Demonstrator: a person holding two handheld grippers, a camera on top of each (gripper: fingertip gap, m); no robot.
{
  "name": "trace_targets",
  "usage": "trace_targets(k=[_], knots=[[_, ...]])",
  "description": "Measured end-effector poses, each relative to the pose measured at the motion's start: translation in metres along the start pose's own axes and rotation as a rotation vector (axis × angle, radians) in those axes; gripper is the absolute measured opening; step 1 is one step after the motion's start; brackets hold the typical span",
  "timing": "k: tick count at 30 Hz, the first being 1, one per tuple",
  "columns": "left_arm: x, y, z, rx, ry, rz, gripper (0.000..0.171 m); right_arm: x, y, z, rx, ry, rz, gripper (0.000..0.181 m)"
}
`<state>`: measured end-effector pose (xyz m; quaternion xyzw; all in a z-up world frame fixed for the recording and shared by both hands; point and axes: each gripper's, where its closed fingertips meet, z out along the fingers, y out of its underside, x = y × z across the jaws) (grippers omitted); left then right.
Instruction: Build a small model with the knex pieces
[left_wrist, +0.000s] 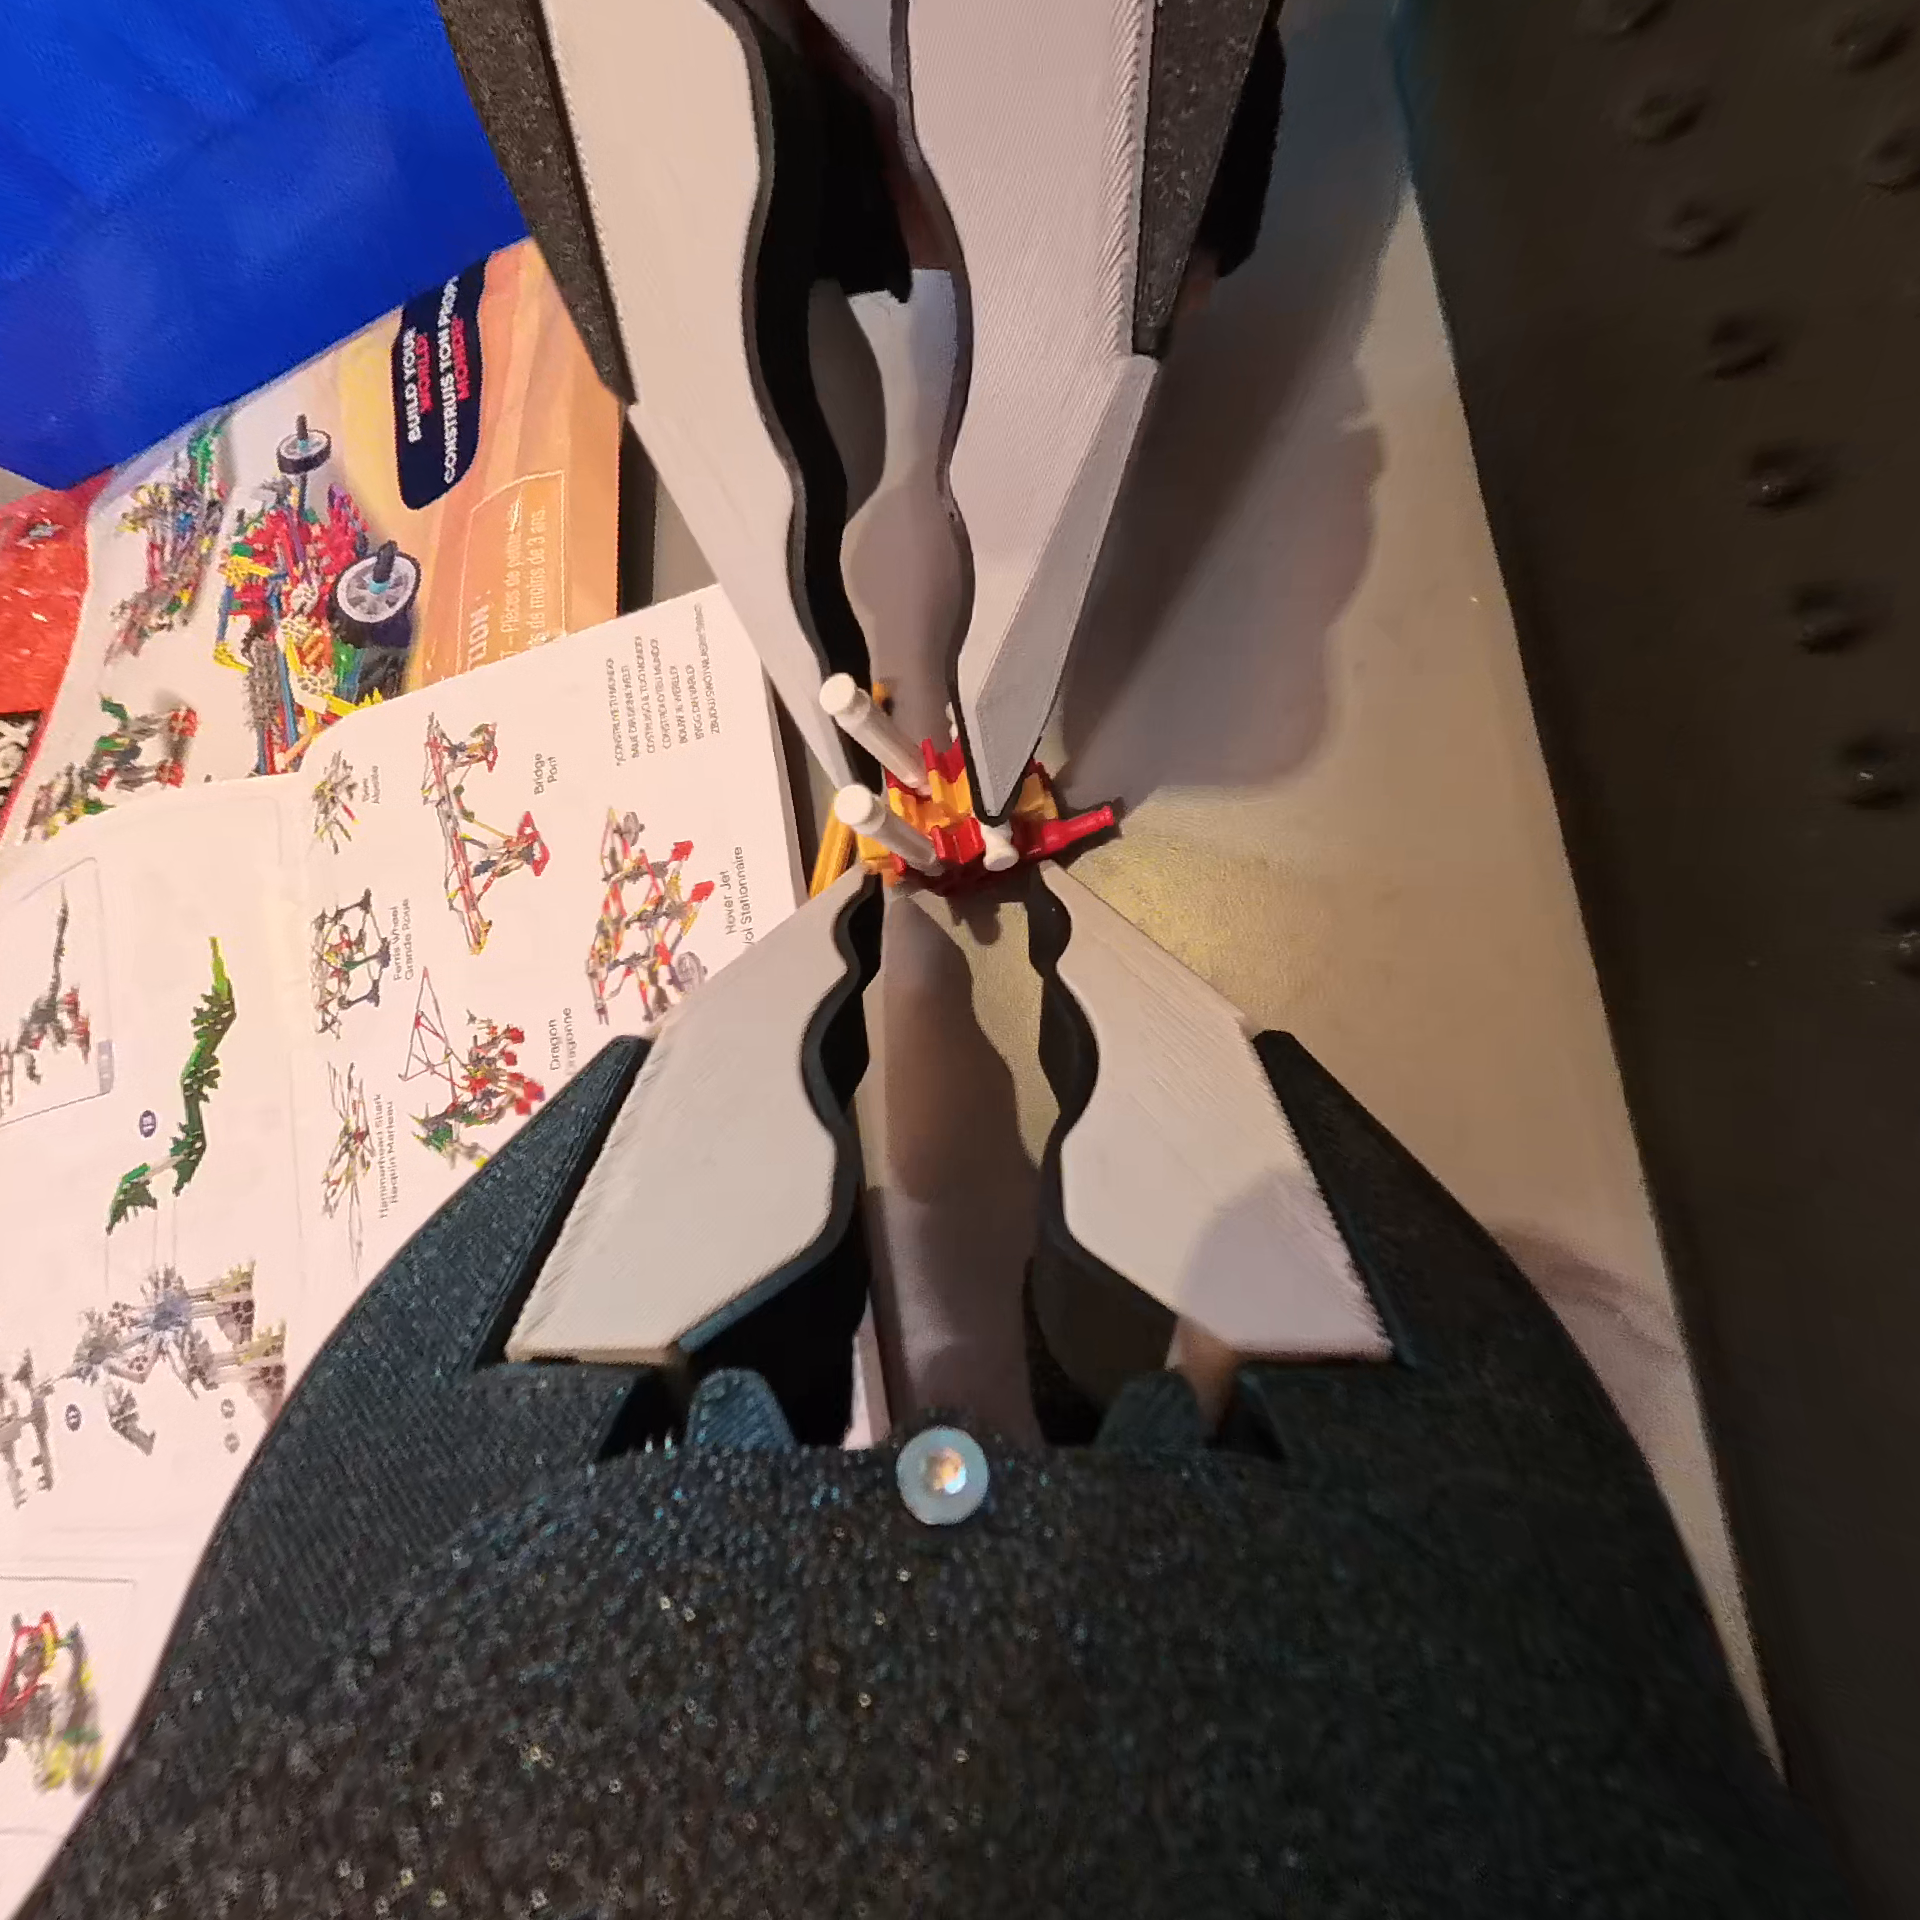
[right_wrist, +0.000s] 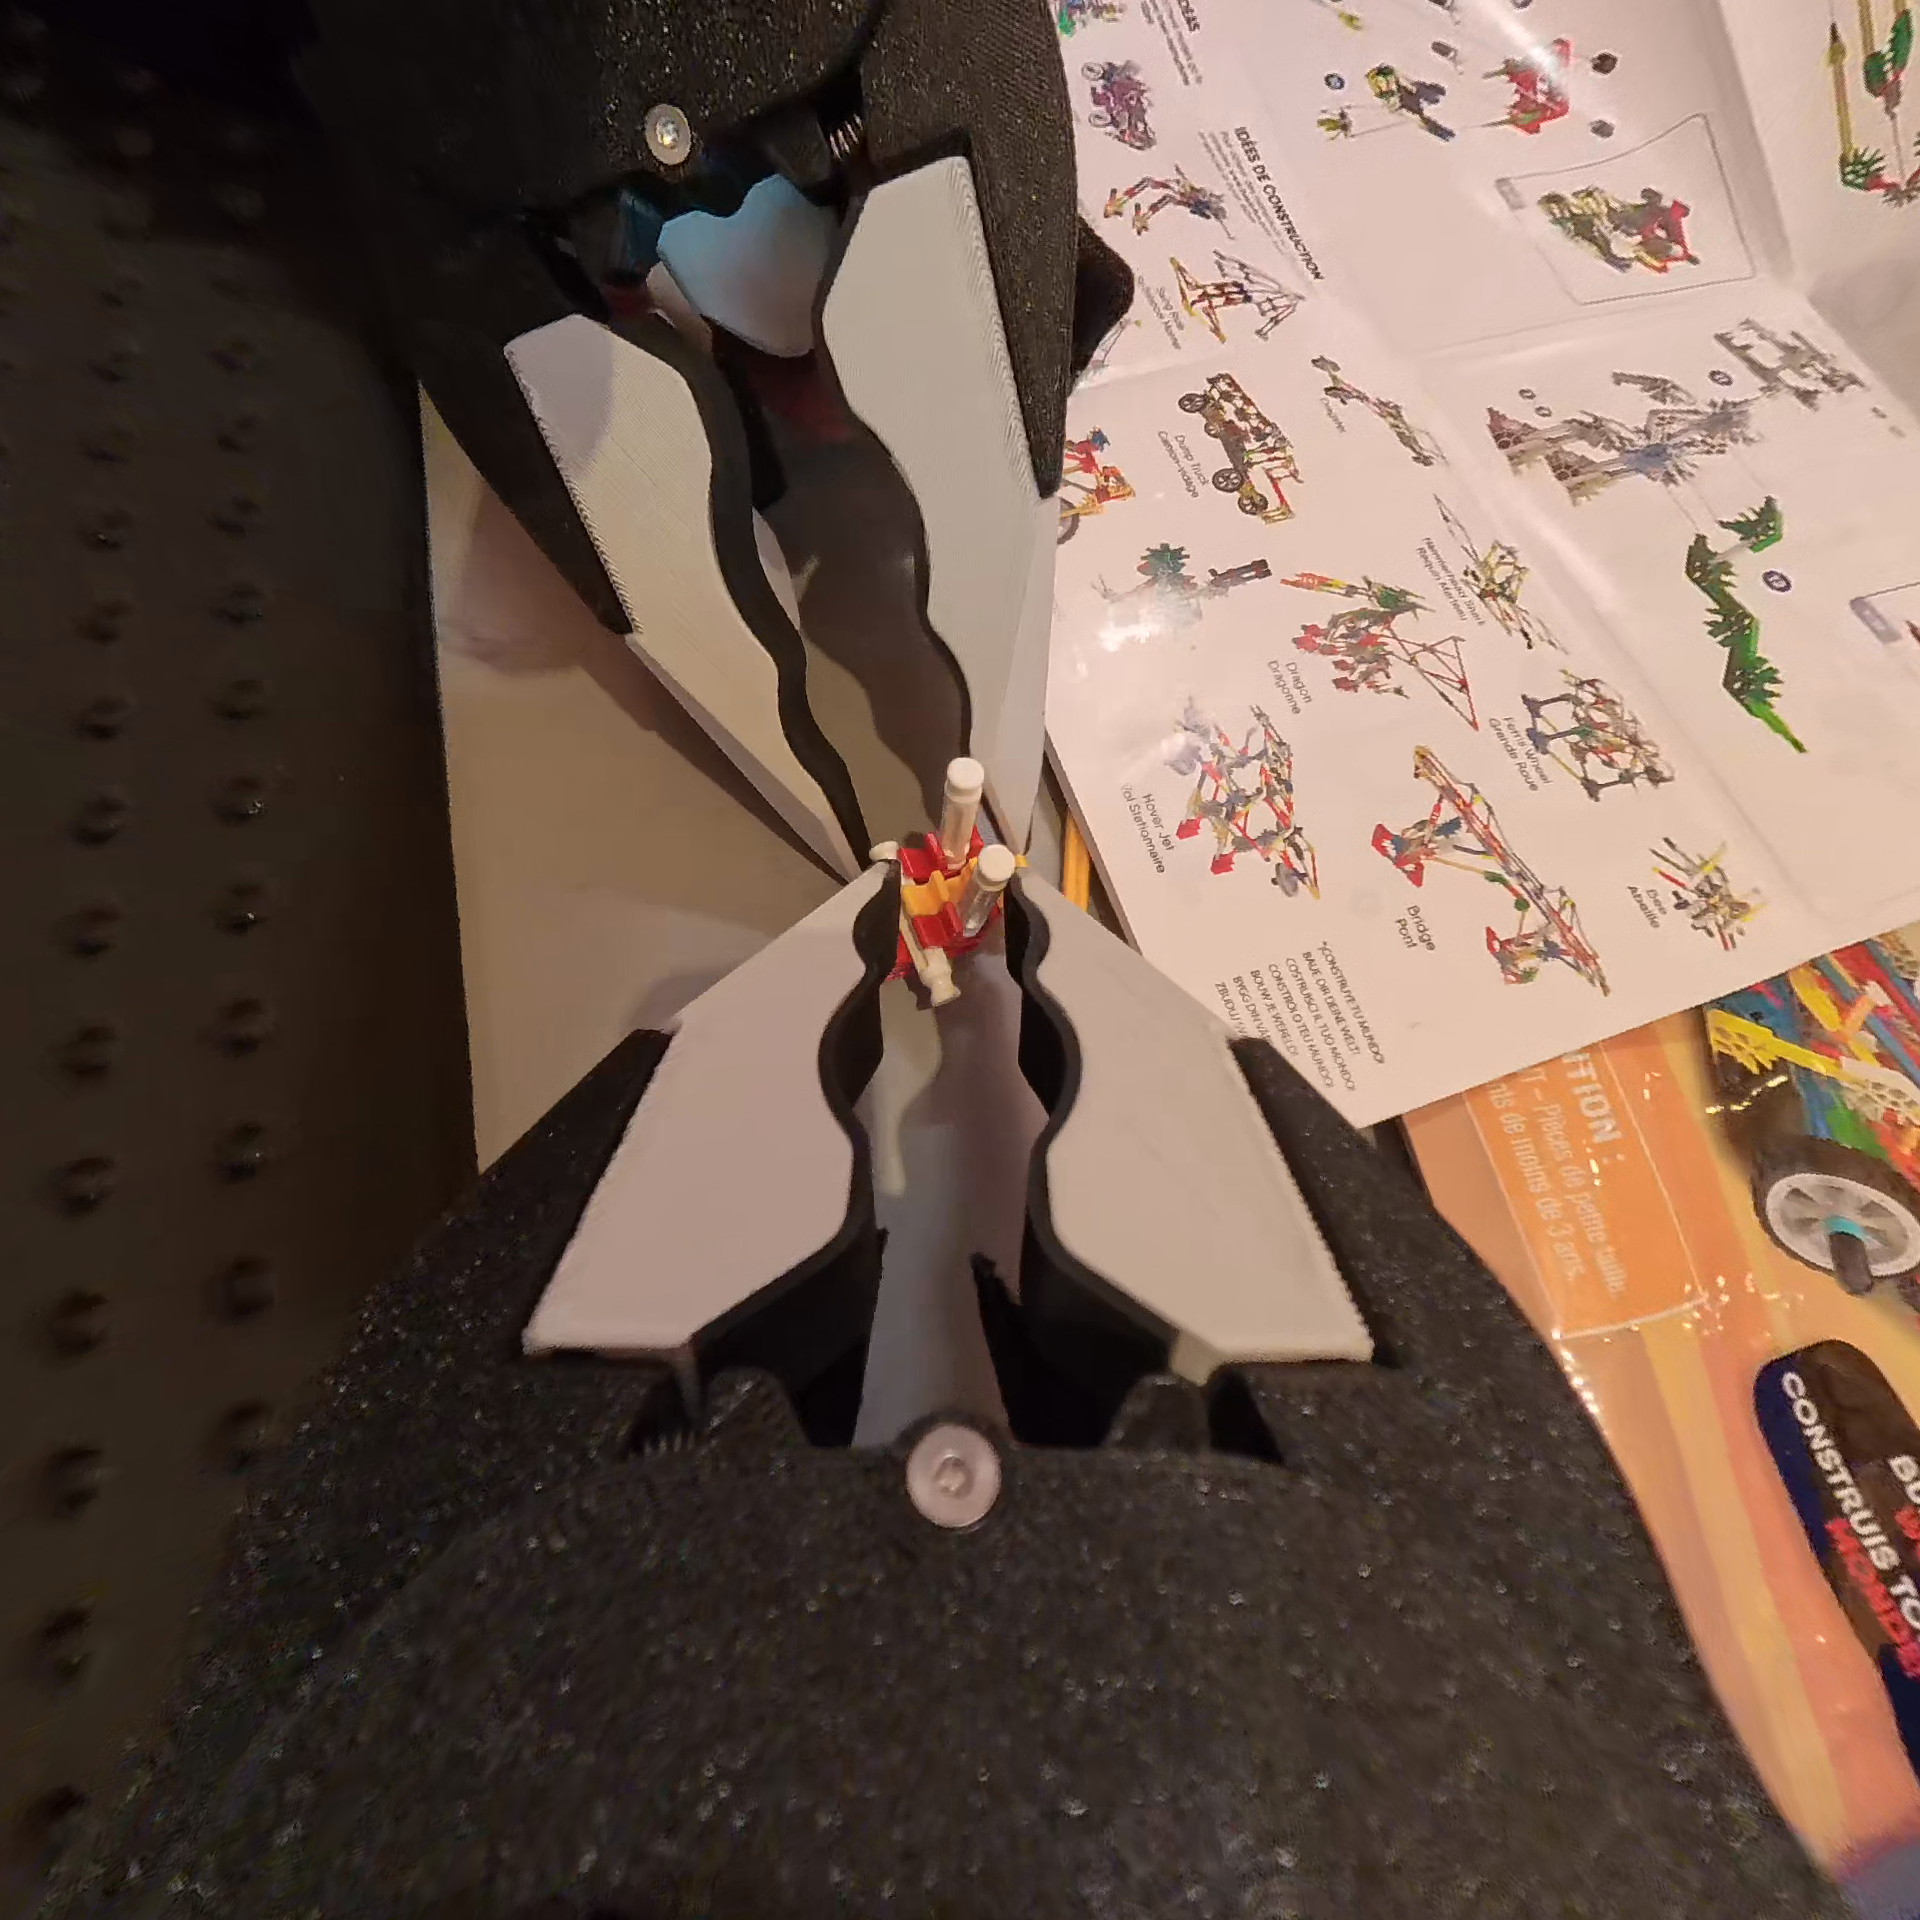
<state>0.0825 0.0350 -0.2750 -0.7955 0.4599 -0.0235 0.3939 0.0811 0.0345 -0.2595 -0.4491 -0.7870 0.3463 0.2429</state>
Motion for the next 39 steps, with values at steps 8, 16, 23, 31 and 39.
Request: trace_targets(k=[8, 16, 23, 31, 39], knots=[[-0.002, -0.003, -0.004, 0.020, -0.011, -0.048, 0.051, 0.001, 0.003, -0.003, 0.063, -0.008, 0.146, 0.018], [0.002, -0.009, 0.004, 0.021, 0.010, -0.117, 0.052, 0.002, -0.004, -0.010, 0.130, -0.029, 0.182, 0.018], [0.001, -0.013, 0.004, 0.055, 0.013, -0.127, 0.045, 0.004, -0.006, -0.013, 0.158, -0.029, 0.200, 0.017], [-0.002, -0.009, 0.007, -0.008, -0.084, 0.026, 0.029, 0.002, -0.008, -0.014, 0.173, -0.071, 0.232, 0.009], [0.000, -0.005, 0.004, -0.016, -0.033, 0.003, 0.027, -0.003, 0.003, -0.008, 0.089, -0.014, 0.134, 0.010]])
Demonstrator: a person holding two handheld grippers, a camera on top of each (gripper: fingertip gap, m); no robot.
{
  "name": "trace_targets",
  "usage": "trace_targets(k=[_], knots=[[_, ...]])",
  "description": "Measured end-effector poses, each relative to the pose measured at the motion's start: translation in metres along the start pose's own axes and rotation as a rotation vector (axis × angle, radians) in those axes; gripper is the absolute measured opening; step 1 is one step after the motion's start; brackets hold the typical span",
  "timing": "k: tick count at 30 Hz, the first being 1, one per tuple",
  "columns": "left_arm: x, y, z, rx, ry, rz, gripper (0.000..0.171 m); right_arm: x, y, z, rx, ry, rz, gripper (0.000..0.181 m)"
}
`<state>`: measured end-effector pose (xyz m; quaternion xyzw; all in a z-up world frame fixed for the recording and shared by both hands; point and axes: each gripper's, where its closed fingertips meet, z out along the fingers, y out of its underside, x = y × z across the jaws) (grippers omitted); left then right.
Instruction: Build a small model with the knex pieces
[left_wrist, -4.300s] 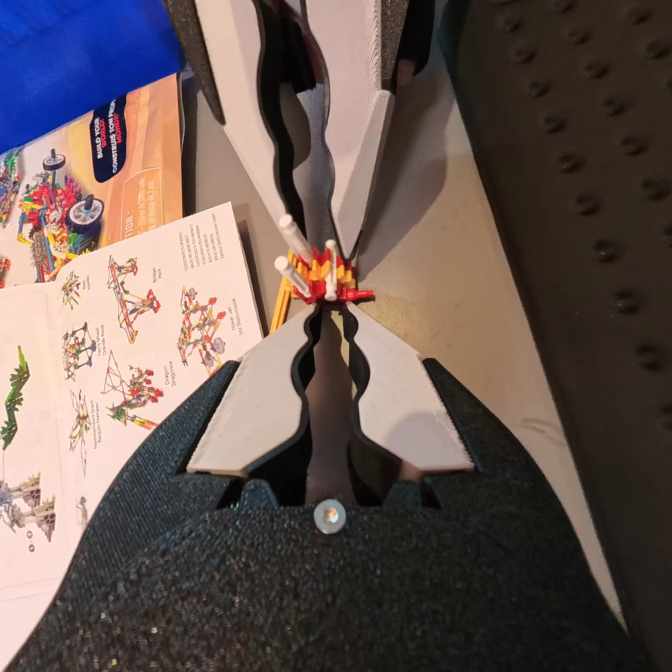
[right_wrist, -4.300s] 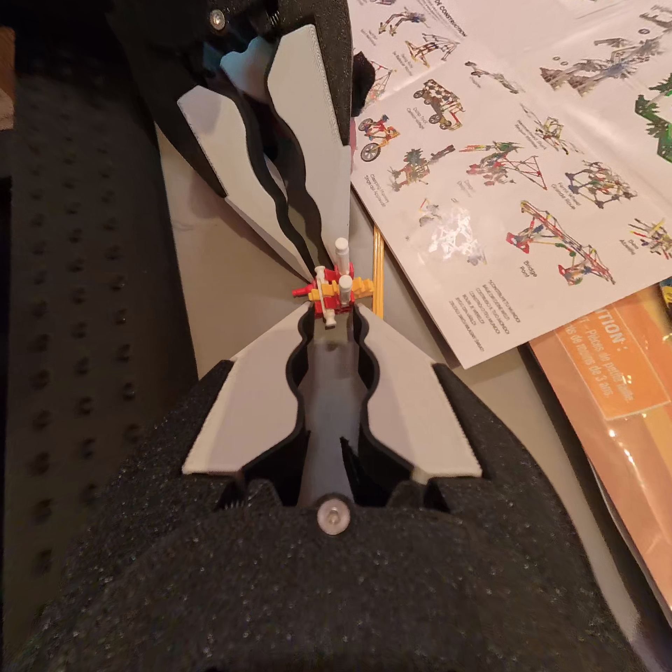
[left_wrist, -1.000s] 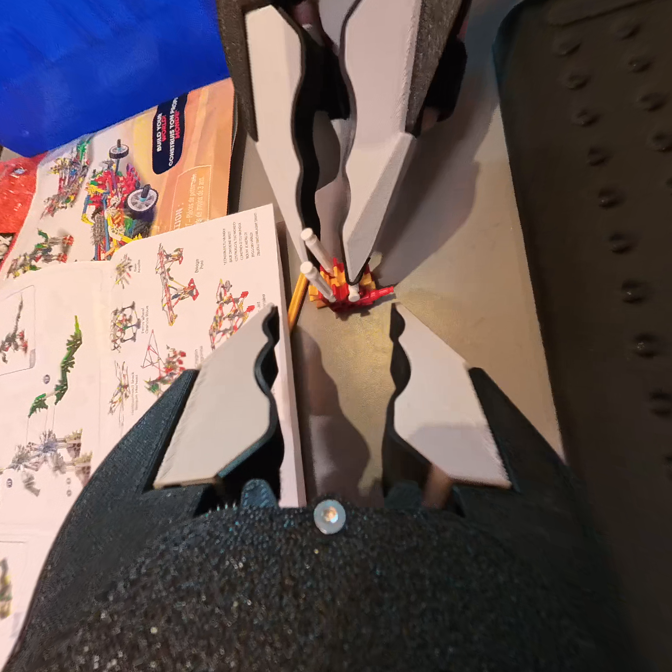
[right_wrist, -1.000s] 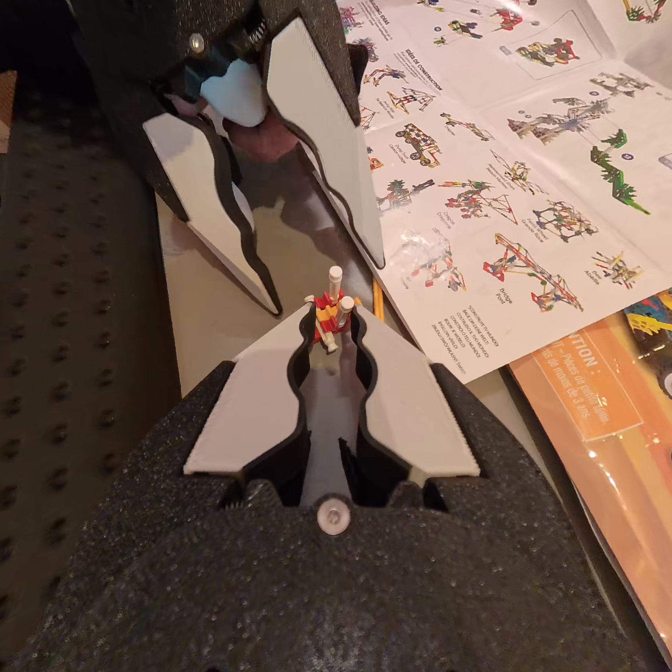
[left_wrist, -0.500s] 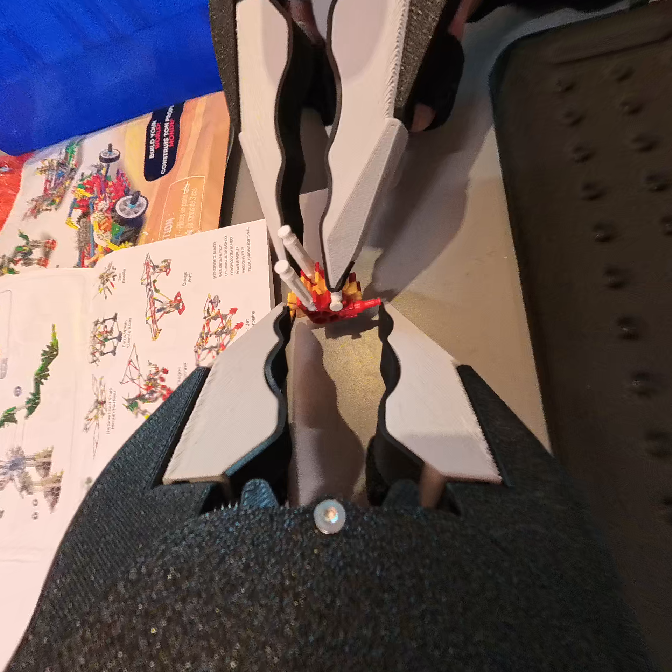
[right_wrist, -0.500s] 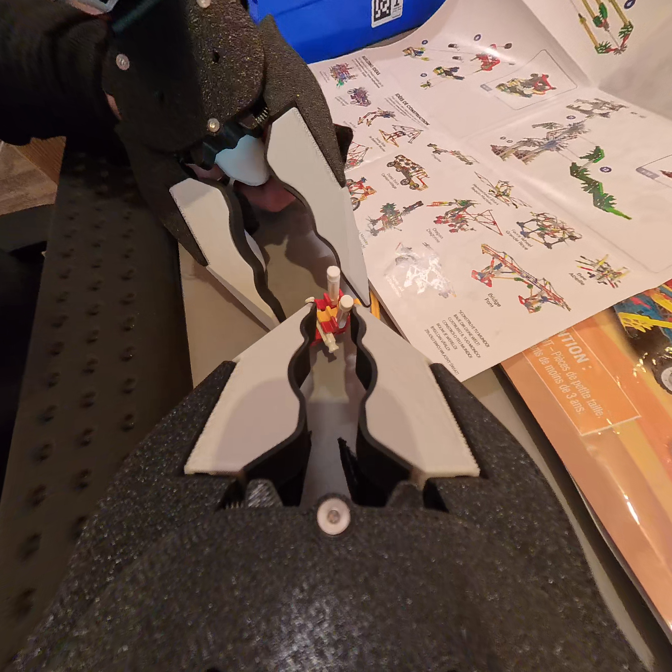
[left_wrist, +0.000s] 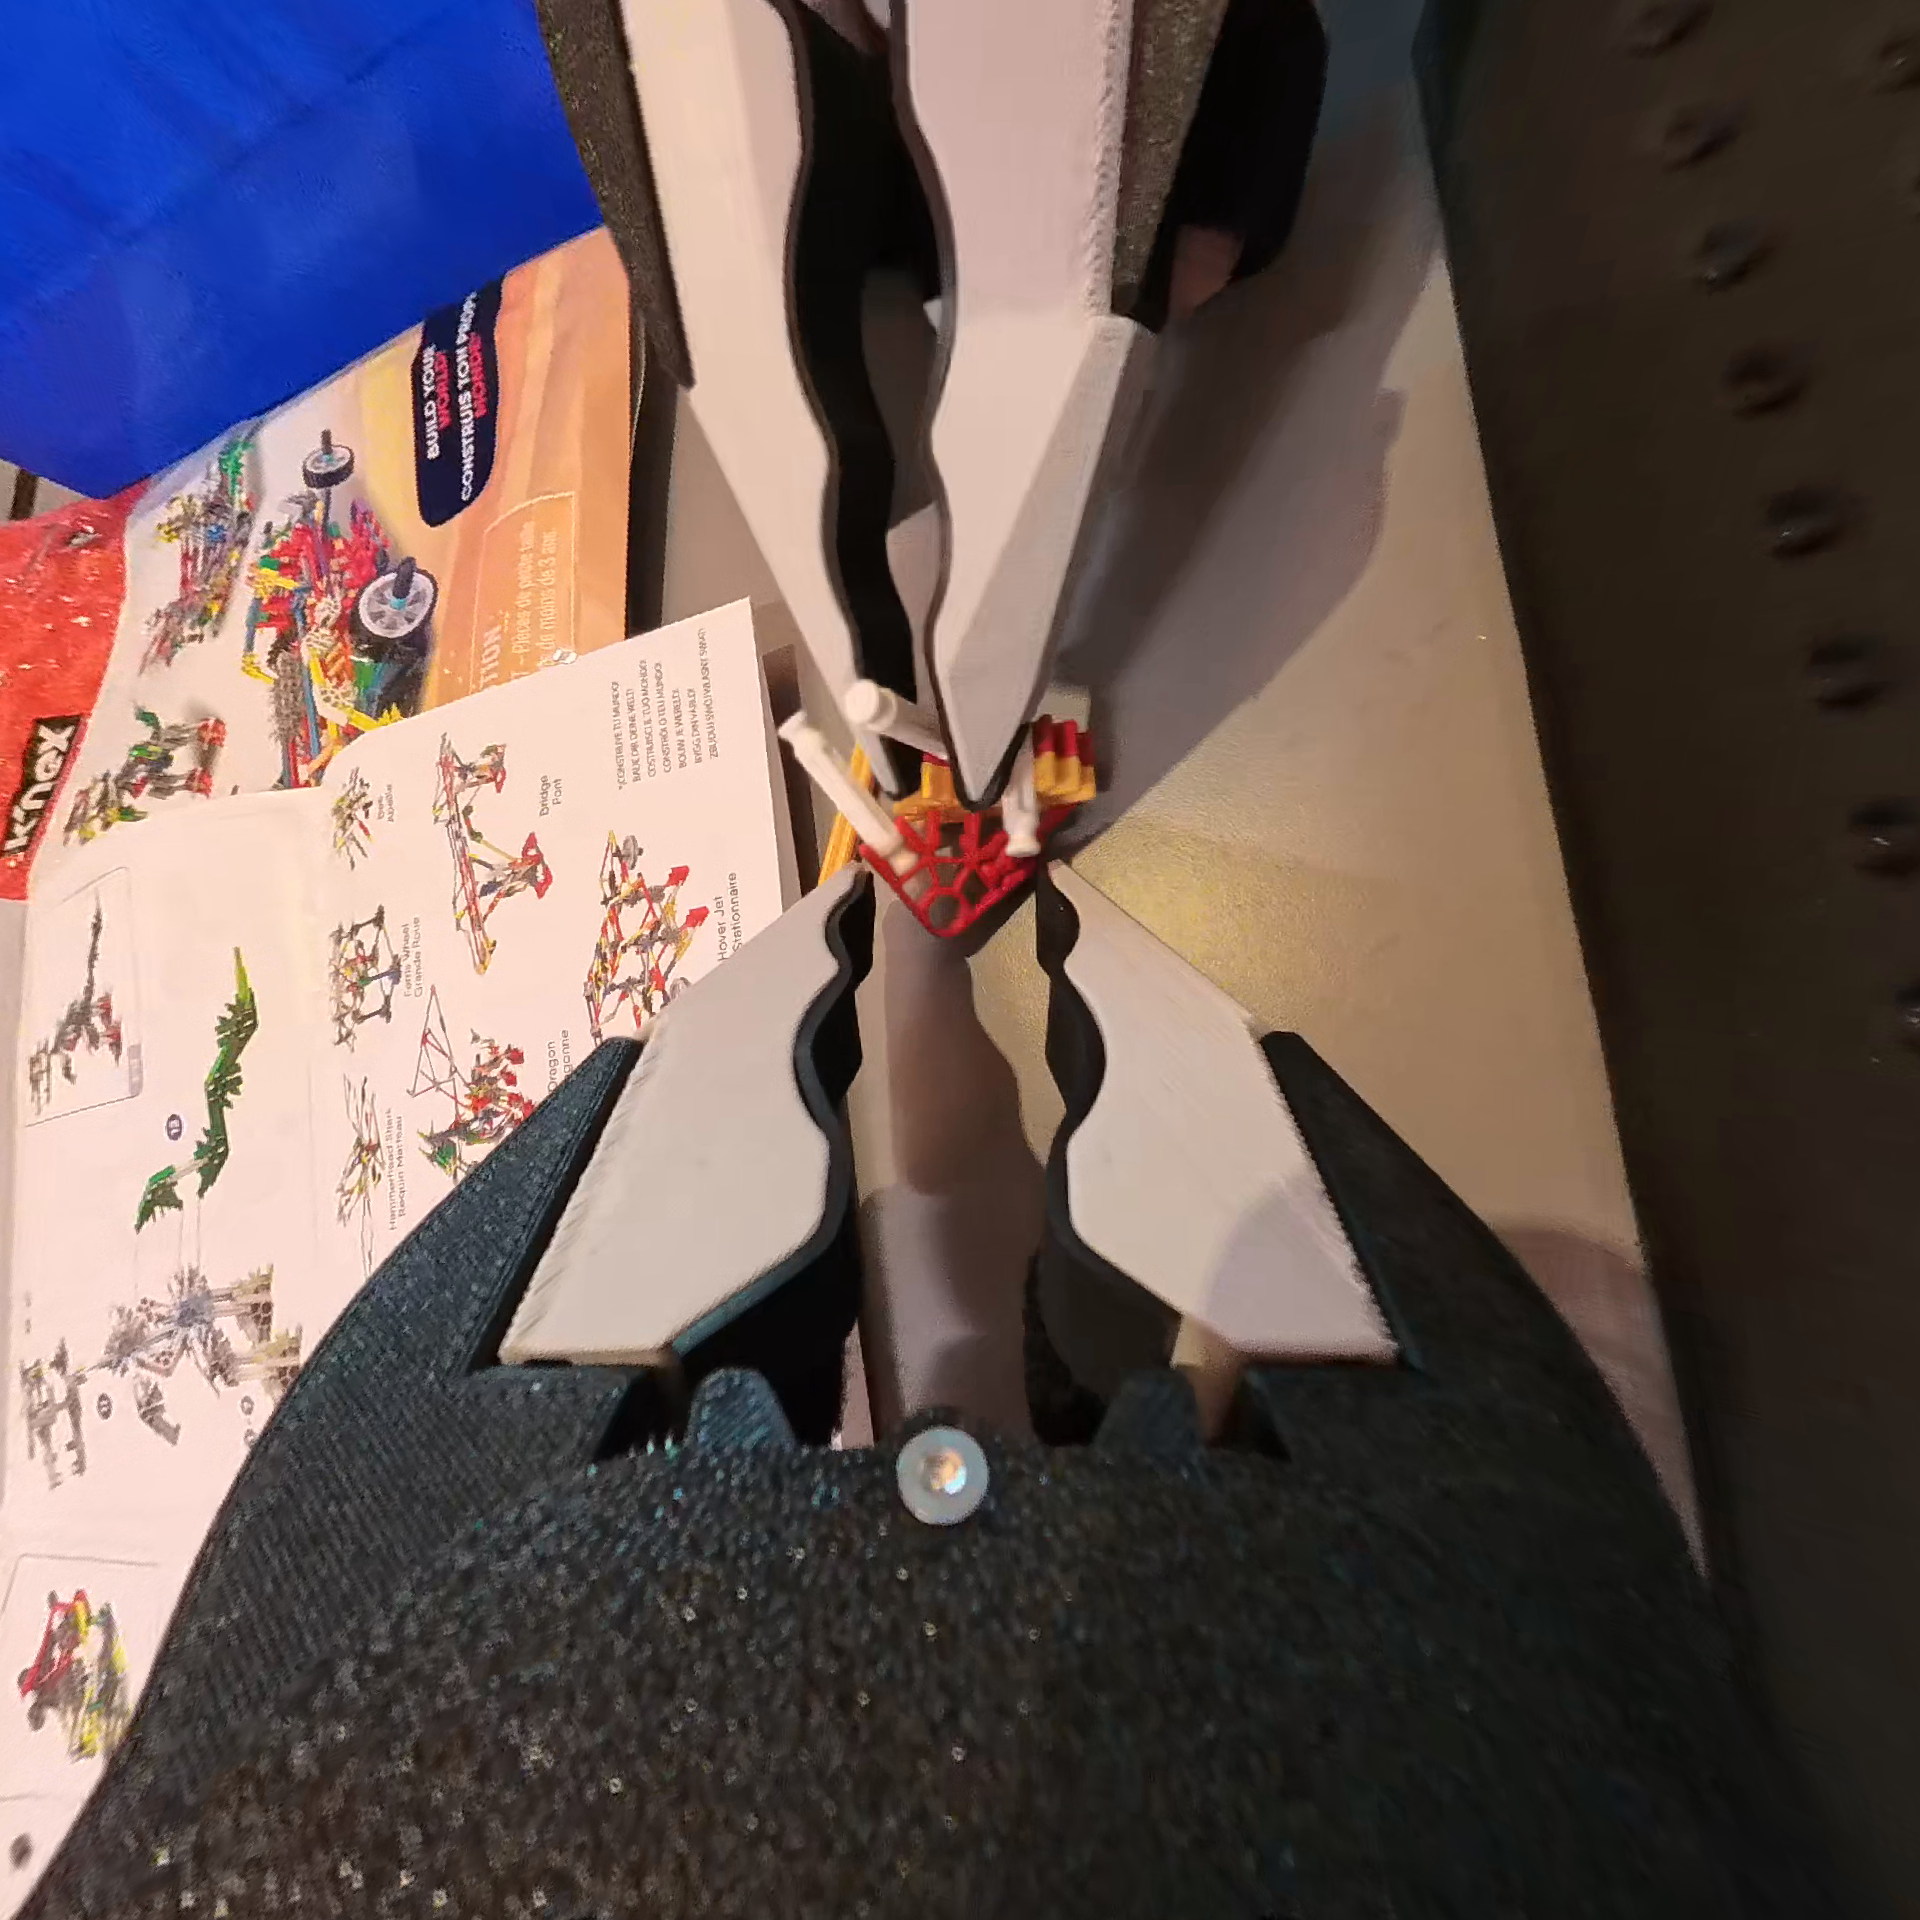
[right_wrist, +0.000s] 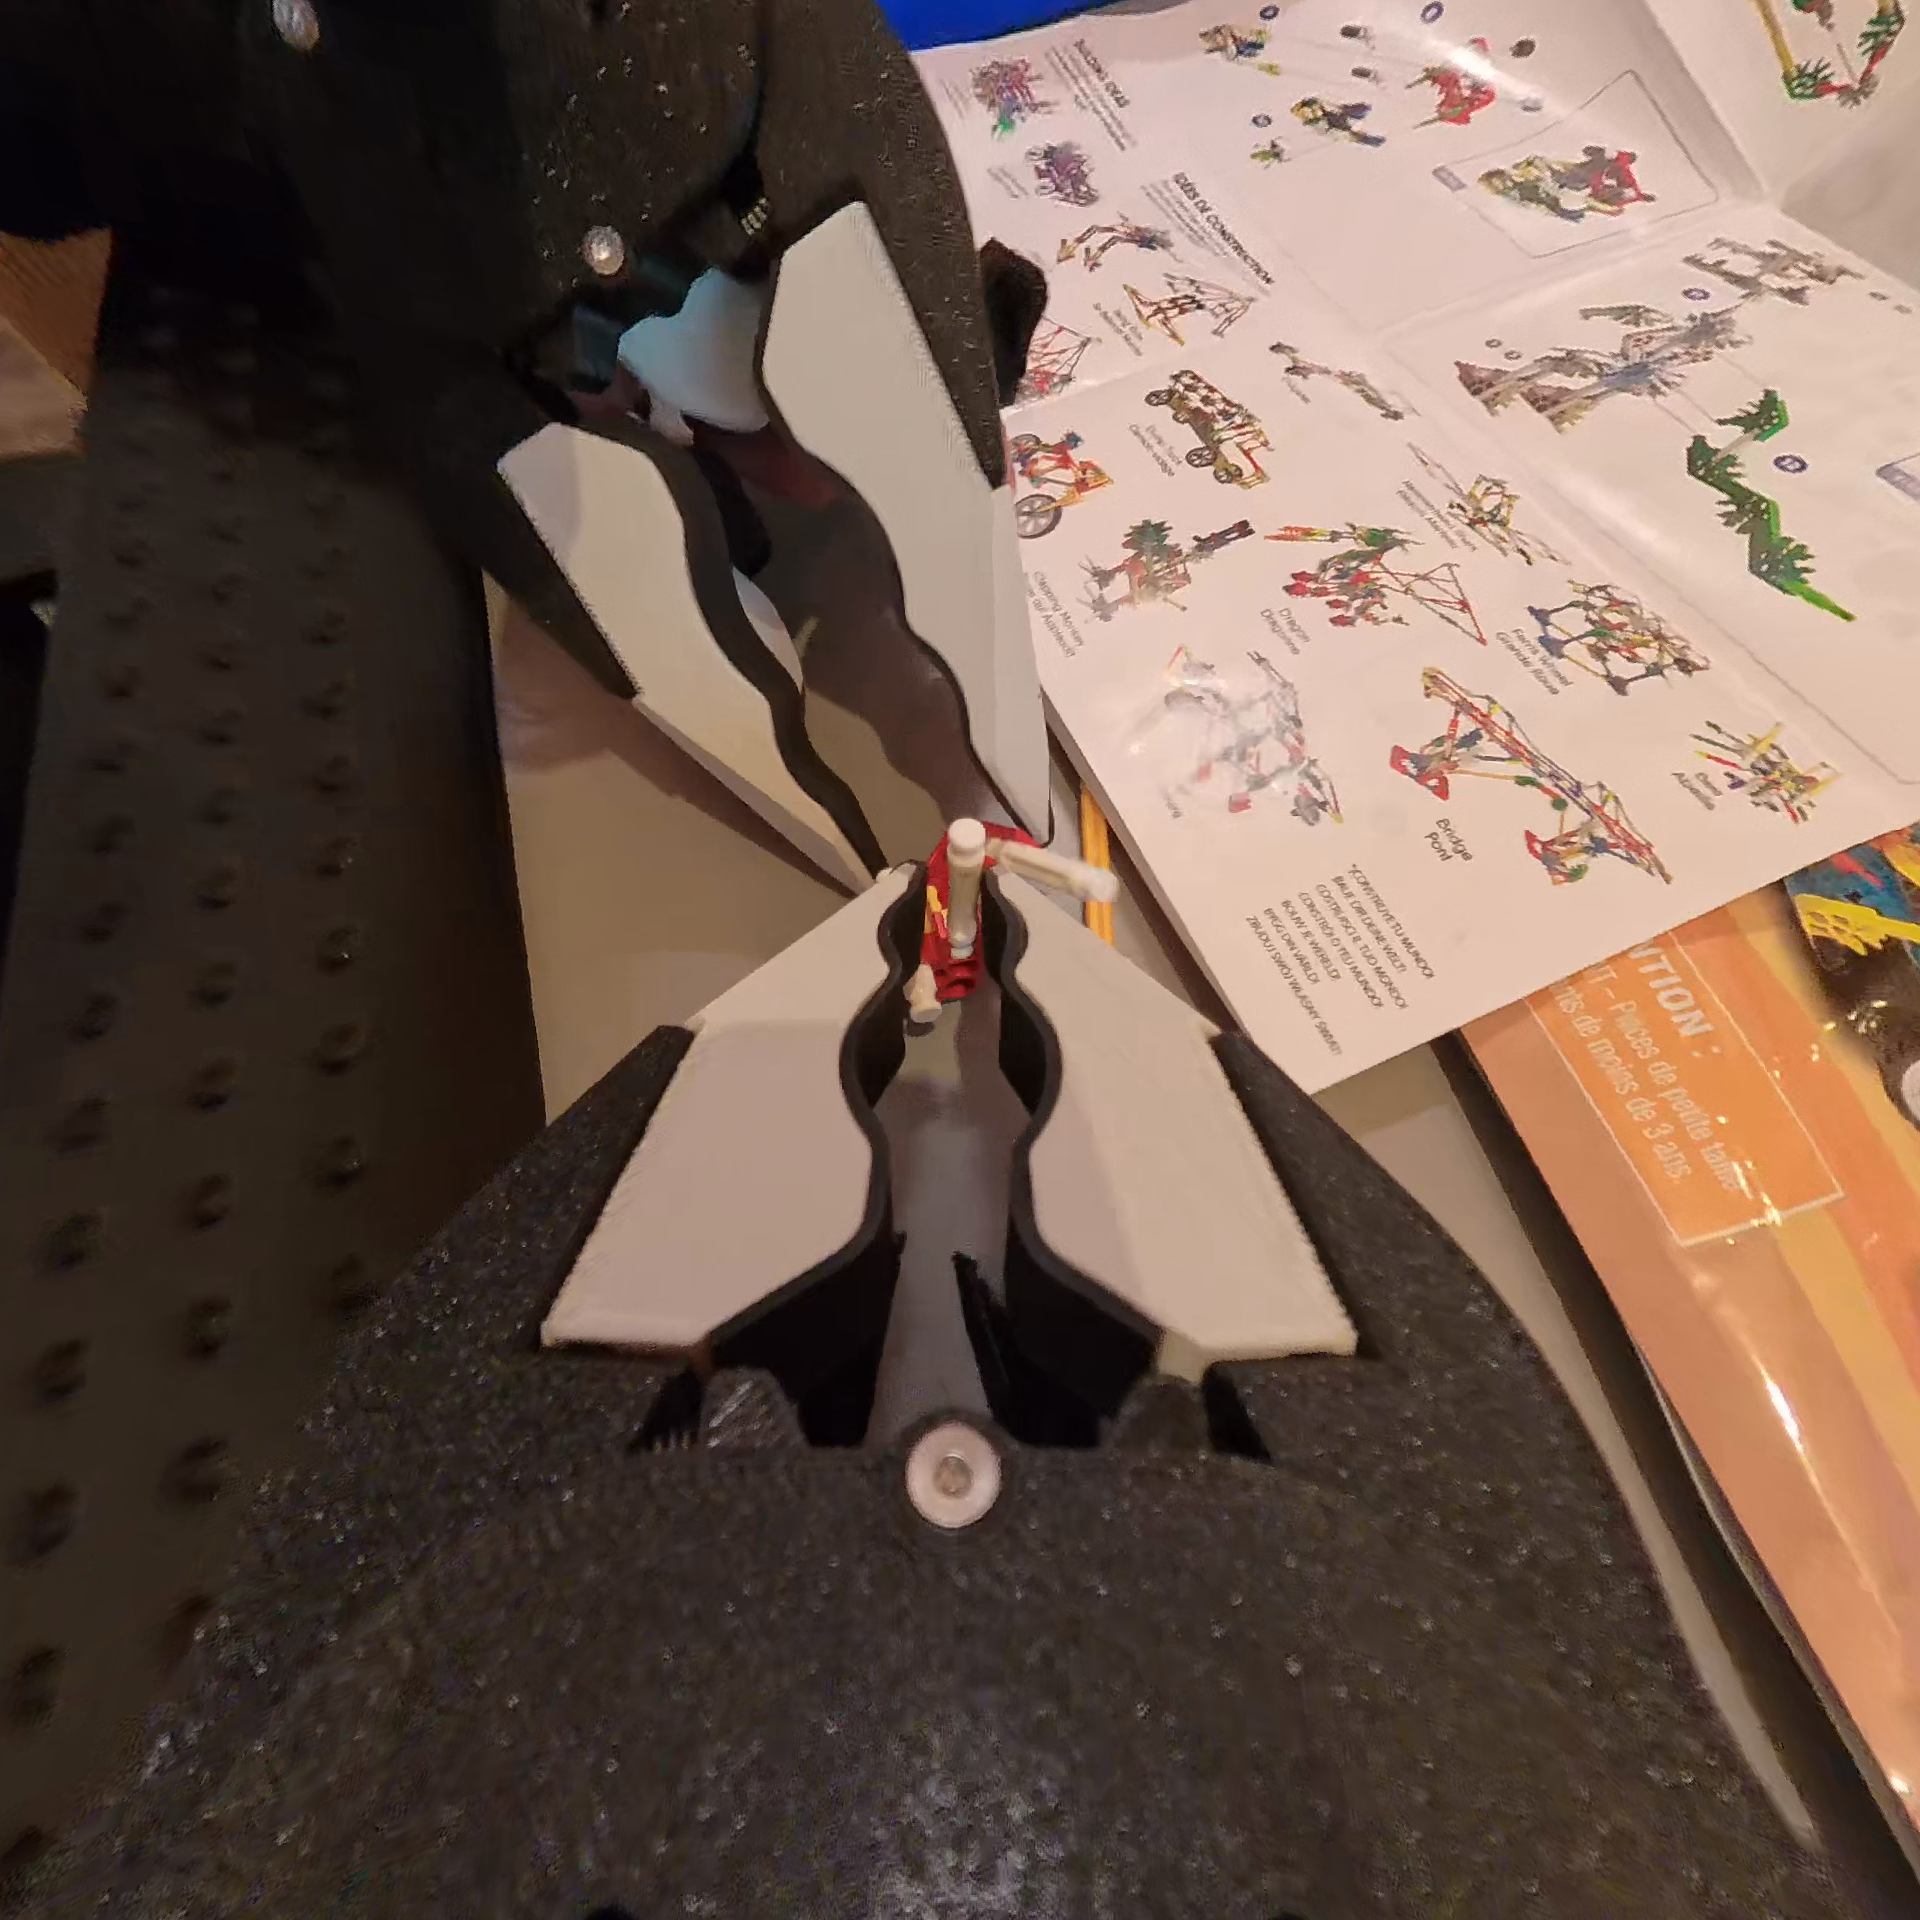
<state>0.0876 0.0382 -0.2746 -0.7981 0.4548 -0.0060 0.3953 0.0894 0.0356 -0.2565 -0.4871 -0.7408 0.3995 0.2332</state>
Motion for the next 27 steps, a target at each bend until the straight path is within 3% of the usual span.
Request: trace_targets(k=[8, 11, 13, 19, 27], knots=[[-0.001, 0.003, -0.002, -0.028, 0.034, -0.011, 0.027, -0.001, 0.005, -0.007, -0.007, -0.001, -0.016, 0.010], [-0.004, 0.005, -0.004, -0.040, 0.065, -0.042, 0.028, -0.002, 0.010, -0.013, -0.024, 0.009, -0.042, 0.019], [-0.006, 0.000, -0.006, -0.029, 0.085, -0.076, 0.027, -0.003, 0.011, -0.018, -0.029, 0.010, -0.052, 0.027], [-0.026, -0.017, -0.004, -0.002, 0.085, -0.187, 0.017, -0.005, 0.013, -0.019, -0.037, 0.016, -0.081, 0.025], [-0.024, -0.011, 0.015, -0.168, 0.148, -0.260, 0.017, -0.013, 0.018, -0.010, -0.060, 0.002, -0.128, 0.022]])
